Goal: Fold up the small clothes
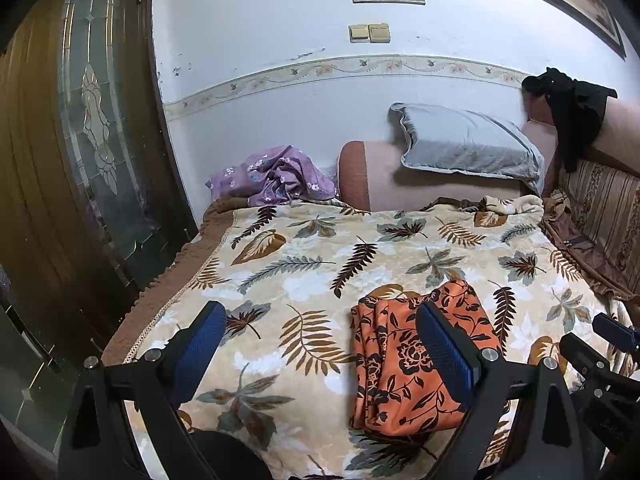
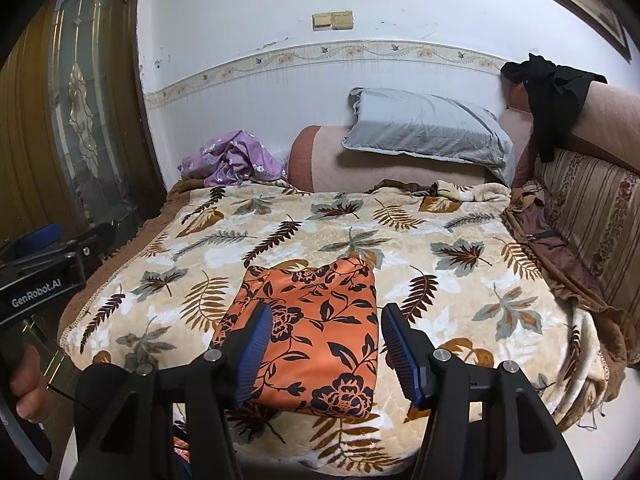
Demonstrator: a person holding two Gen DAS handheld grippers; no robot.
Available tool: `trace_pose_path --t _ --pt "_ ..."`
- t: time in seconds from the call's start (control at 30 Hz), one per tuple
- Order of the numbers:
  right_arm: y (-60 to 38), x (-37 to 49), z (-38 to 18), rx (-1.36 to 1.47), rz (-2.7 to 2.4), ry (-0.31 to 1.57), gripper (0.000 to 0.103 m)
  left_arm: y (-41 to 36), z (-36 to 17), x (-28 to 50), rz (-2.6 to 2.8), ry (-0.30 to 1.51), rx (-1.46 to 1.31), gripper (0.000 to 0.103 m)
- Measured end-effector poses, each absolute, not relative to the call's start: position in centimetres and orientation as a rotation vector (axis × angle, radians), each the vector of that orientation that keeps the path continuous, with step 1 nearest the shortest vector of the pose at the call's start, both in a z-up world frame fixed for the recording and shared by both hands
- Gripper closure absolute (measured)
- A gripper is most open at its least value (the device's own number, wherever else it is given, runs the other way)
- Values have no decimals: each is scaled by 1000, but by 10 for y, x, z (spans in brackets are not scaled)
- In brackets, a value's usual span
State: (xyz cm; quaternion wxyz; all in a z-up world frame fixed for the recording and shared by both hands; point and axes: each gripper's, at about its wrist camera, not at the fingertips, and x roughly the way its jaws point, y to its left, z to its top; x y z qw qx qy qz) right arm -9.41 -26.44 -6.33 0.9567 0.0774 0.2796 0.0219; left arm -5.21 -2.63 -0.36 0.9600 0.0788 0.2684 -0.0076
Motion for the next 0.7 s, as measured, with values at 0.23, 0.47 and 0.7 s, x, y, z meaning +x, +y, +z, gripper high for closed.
trace_pose_path --t 0.23,0.47,0.7 --pt "-260 -93 -63 145 50 573 42 -26 -4 -52 -7 543 157 7" --pt "-257 -92 -63 138 48 577 42 -25 -5 -53 -6 545 154 7" --pt "-258 -89 -62 121 50 575 42 -23 -4 -53 -5 541 151 7"
